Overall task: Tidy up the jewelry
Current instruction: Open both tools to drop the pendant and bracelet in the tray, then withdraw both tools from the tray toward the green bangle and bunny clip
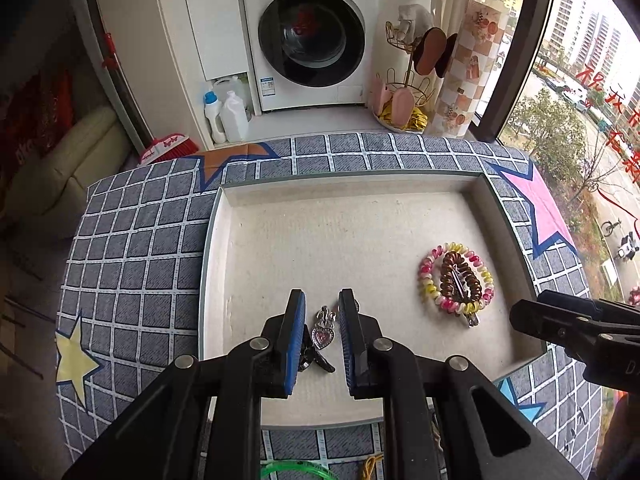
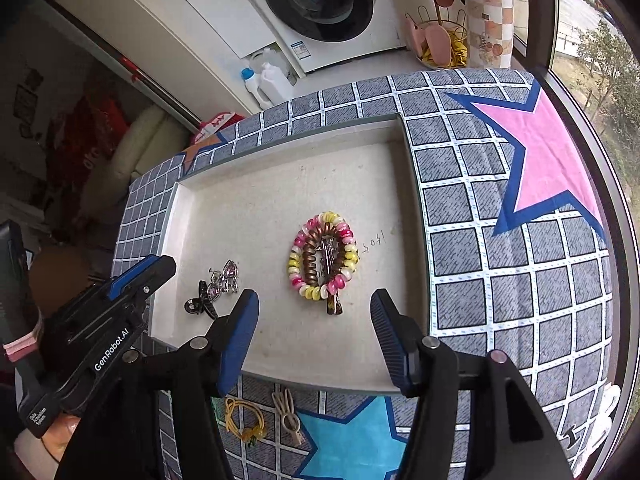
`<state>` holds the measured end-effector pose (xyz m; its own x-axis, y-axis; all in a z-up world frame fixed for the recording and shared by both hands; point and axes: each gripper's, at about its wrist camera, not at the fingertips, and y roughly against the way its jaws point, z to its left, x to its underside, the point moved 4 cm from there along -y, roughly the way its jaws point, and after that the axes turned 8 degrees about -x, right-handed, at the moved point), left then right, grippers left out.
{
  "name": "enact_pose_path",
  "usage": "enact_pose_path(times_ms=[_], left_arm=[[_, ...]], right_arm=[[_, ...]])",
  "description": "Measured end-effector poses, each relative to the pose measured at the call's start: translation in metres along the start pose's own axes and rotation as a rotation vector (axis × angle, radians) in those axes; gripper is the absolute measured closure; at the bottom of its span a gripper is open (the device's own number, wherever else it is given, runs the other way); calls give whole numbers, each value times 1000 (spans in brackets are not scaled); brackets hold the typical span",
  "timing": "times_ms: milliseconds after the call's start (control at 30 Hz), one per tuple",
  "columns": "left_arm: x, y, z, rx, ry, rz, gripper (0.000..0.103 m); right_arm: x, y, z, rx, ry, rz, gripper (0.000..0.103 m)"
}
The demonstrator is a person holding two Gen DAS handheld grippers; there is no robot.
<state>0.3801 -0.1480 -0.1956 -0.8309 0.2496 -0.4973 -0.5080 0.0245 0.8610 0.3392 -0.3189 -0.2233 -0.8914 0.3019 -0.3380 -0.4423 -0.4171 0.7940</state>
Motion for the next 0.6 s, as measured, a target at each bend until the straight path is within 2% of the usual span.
enact_pose_path(times_ms=[100,333,367,400,467,600], left_arm=[[7,9,3,9,0,-3,73],[30,21,8,27,5,19,72],[33,24,10,27,7,21,47],[36,27,12,24,14,24,0],[41,41,20,-9,44,-24,0],[54,54,27,-10,41,-15,0]], right_arm=[[13,9,4,-7,-7,-6,34],[41,23,13,4,-13,-7,32],[44,24,14,8,-12,-6,32],[49,26,14,11,-10,-4,32],[58,27,15,18,-8,6,32],[76,30,16,25,-18,29,32]])
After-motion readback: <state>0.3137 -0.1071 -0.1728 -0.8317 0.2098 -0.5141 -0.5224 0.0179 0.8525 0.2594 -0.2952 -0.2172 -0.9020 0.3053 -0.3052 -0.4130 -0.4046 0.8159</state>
